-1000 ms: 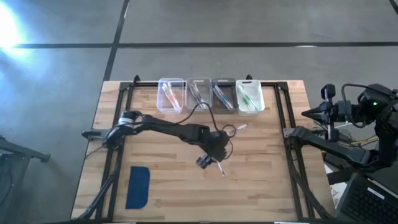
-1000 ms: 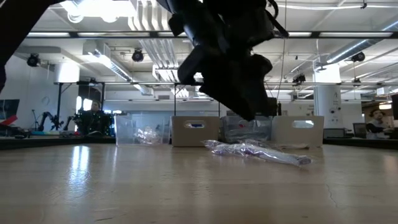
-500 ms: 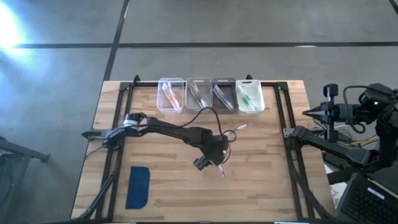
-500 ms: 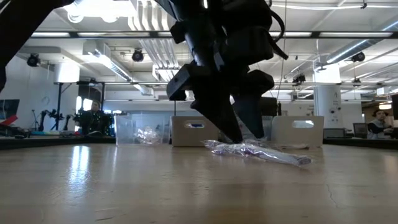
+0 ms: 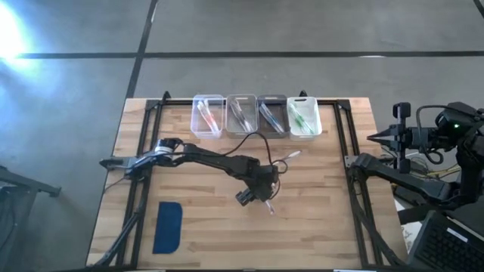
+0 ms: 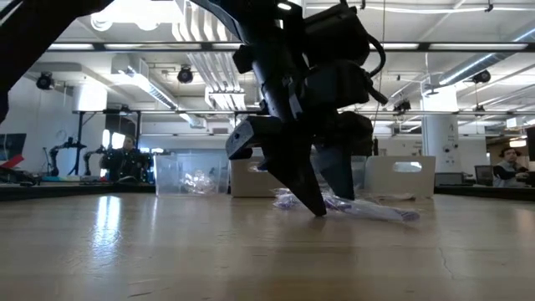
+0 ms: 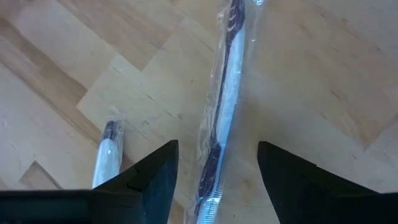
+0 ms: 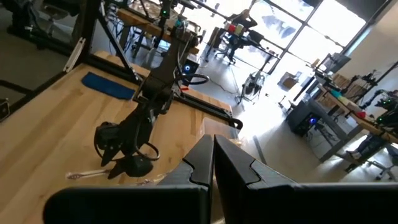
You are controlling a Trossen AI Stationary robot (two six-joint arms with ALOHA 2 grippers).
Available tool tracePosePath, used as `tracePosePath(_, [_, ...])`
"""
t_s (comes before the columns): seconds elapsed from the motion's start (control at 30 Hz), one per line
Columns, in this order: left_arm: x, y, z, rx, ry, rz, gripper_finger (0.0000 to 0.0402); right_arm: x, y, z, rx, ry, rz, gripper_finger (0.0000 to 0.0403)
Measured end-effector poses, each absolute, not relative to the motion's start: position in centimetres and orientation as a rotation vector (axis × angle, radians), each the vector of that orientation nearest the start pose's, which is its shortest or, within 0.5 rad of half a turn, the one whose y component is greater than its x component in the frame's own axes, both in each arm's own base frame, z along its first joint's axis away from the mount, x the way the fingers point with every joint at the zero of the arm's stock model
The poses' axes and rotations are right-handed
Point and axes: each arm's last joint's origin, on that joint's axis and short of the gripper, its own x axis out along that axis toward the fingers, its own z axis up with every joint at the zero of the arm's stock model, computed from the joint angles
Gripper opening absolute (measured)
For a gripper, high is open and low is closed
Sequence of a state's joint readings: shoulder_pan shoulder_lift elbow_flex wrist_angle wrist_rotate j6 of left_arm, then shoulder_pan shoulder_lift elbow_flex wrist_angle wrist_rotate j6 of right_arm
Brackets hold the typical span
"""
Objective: Pick & Place Toothbrushes
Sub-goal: Put the purple toothbrush into the gray bin
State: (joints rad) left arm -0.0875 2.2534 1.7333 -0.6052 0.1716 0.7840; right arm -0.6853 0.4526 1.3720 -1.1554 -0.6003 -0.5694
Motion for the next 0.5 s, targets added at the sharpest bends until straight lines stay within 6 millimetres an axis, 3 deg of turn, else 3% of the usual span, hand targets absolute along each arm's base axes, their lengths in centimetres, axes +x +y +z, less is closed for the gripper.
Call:
tracePosePath(0.17, [46.78, -4.65, 15.2, 0.643, 0.976, -0.656, 0.0204, -1.09, 3.01, 42.87, -0.403, 0.206, -0.031, 0.0008])
tracePosePath(0.5, [46.84, -4.71, 15.77, 0.638, 0.986, -0.645, 0.0071, -1.09, 3.0, 42.87, -0.382, 0.206, -0.032, 0.0008])
